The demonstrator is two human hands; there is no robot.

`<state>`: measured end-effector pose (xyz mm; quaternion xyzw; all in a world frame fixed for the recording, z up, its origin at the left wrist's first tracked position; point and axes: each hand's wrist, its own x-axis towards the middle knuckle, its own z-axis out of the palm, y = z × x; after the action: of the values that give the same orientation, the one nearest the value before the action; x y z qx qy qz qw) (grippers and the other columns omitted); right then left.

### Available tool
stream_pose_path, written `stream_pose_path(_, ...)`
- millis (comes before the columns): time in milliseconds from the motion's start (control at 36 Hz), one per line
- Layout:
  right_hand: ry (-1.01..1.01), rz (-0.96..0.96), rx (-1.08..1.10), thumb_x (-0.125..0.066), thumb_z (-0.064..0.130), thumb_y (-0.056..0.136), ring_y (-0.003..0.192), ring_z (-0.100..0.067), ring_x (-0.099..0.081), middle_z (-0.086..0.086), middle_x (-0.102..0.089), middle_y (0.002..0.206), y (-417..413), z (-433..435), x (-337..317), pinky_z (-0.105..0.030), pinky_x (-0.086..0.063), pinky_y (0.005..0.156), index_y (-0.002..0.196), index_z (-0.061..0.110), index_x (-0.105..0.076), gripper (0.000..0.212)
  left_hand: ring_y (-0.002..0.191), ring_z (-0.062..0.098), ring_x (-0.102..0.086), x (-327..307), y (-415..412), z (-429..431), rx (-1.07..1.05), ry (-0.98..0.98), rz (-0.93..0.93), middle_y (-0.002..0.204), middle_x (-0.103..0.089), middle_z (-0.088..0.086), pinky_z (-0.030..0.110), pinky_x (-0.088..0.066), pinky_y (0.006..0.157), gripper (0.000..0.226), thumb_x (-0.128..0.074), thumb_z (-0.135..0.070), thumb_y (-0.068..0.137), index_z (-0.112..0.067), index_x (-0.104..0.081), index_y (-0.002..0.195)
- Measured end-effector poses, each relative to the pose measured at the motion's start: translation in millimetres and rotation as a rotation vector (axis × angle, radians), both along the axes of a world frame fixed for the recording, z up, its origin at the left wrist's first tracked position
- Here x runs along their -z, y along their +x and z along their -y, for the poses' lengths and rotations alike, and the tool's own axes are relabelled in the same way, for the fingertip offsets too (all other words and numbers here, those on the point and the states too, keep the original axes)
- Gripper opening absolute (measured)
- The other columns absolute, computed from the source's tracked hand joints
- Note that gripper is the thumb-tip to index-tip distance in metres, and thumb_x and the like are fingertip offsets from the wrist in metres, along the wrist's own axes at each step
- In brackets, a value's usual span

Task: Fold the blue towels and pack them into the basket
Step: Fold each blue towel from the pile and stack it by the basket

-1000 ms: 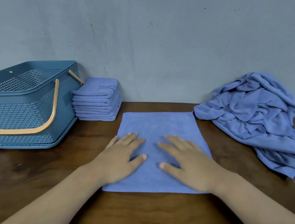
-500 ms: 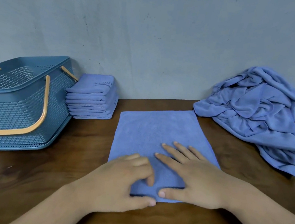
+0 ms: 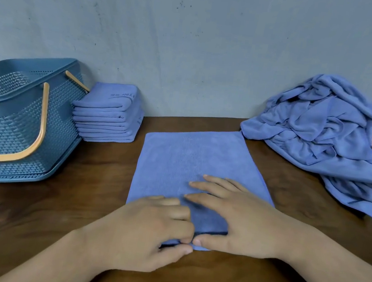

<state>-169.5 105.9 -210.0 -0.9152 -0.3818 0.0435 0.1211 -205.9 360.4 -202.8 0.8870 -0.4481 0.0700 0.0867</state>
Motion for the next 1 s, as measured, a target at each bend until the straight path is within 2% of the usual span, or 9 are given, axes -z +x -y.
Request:
stream_pose_path(139, 0.042, -0.015, -0.085, -0.053, 0.079, 0.094, 0.151, 0.007, -0.021, 0.031, -0.030, 0.162, -3, 1, -7, -0.034, -0.026, 0.124, 0.150, 0.046, -0.046, 0.065, 0.089, 0.001, -0.052, 0, 2, -3, -0.056, -0.099, -0.147, 0.093, -0.055, -0.018, 0.022, -0.045, 0.081, 0.017, -0.057, -0.044, 0.107, -0.033, -0.059, 0.095)
stream_pose_path(222, -0.014, 0.012, -0.110, -0.057, 0.079, 0.090, 0.142, 0.006, -0.032, 0.031, -0.037, 0.153, -7, -1, -12, -0.029, -0.032, 0.115, 0.143, 0.048, -0.051, 0.062, 0.091, 0.004, -0.059, -1, 4, -8, -0.119, -0.203, -0.303, 0.095, -0.058, -0.018, 0.013, -0.042, 0.074, 0.014, -0.060, -0.041, 0.106, -0.033, -0.059, 0.095)
stream_pose_path(306, 0.004, 0.054, -0.072, -0.058, 0.059, 0.095, 0.120, 0.003, -0.048, 0.027, -0.053, 0.134, -9, 0, -16, -0.026, -0.044, 0.091, 0.130, 0.045, -0.059, 0.037, 0.090, 0.007, -0.060, -2, 4, -9, -0.153, -0.207, -0.362, 0.095, -0.059, -0.017, 0.013, -0.041, 0.070, 0.015, -0.057, -0.044, 0.107, -0.035, -0.057, 0.094)
stream_pose_path(389, -0.065, 0.115, -0.030, -0.053, 0.048, 0.094, 0.106, 0.000, -0.052, 0.023, -0.057, 0.119, -10, 7, -26, -0.022, -0.040, 0.072, 0.117, 0.044, -0.060, 0.024, 0.091, 0.006, -0.057, -3, 0, -5, -0.193, -0.168, -0.347, 0.094, -0.058, -0.016, 0.015, -0.041, 0.073, 0.018, -0.055, -0.047, 0.107, -0.034, -0.055, 0.095)
stream_pose_path(556, -0.138, -0.002, 0.017, -0.061, 0.040, 0.091, 0.102, 0.000, -0.056, 0.021, -0.058, 0.111, -9, 21, -37, -0.013, -0.036, 0.070, 0.109, 0.040, -0.061, 0.017, 0.094, 0.001, -0.048, -5, -12, 23, -0.333, -0.037, -0.210, 0.091, -0.051, -0.022, 0.015, -0.036, 0.076, 0.045, -0.052, -0.080, 0.089, -0.044, -0.048, 0.116)
stream_pose_path(694, -0.156, -0.213, 0.103, -0.067, 0.028, 0.089, 0.091, -0.001, -0.061, 0.024, -0.062, 0.105, -1, 42, -48, -0.029, -0.054, 0.079, 0.104, 0.041, -0.065, 0.020, 0.091, 0.003, -0.046, -3, -10, 22, -0.369, 0.053, -0.082, 0.094, -0.050, -0.020, 0.018, -0.032, 0.070, 0.023, -0.041, -0.062, 0.101, -0.043, -0.050, 0.109)
stream_pose_path(833, 0.033, -0.384, 0.126, -0.068, 0.025, 0.096, 0.076, -0.022, -0.066, -0.002, -0.071, 0.085, 18, 72, -52, -0.046, -0.052, 0.076, 0.096, 0.029, -0.074, 0.007, 0.093, -0.001, -0.056, -25, -4, -15, -0.465, 0.046, -0.314, 0.103, -0.058, -0.022, 0.021, -0.048, 0.074, 0.010, -0.058, -0.051, 0.096, -0.044, -0.054, 0.101)
stream_pose_path(917, 0.236, -0.497, 0.147, -0.069, 0.022, 0.102, 0.074, -0.023, -0.054, -0.017, -0.062, 0.085, 30, 85, -50, -0.040, -0.042, 0.074, 0.096, 0.010, -0.074, 0.015, 0.077, 0.009, -0.059, -34, 5, -41, -0.493, 0.033, -0.404, 0.091, -0.061, -0.011, 0.032, -0.050, 0.070, 0.019, -0.065, -0.048, 0.096, -0.031, -0.058, 0.090)
stream_pose_path(1000, 0.400, -0.601, 0.161, -0.069, 0.017, 0.103, 0.082, -0.020, -0.063, -0.017, -0.071, 0.091, 35, 90, -46, -0.034, -0.048, 0.079, 0.098, 0.007, -0.077, 0.014, 0.065, 0.011, -0.052, -38, 17, -57, -0.487, -0.080, -0.533, 0.075, -0.059, 0.001, 0.034, -0.043, 0.067, 0.024, -0.069, -0.040, 0.099, -0.022, -0.062, 0.085)
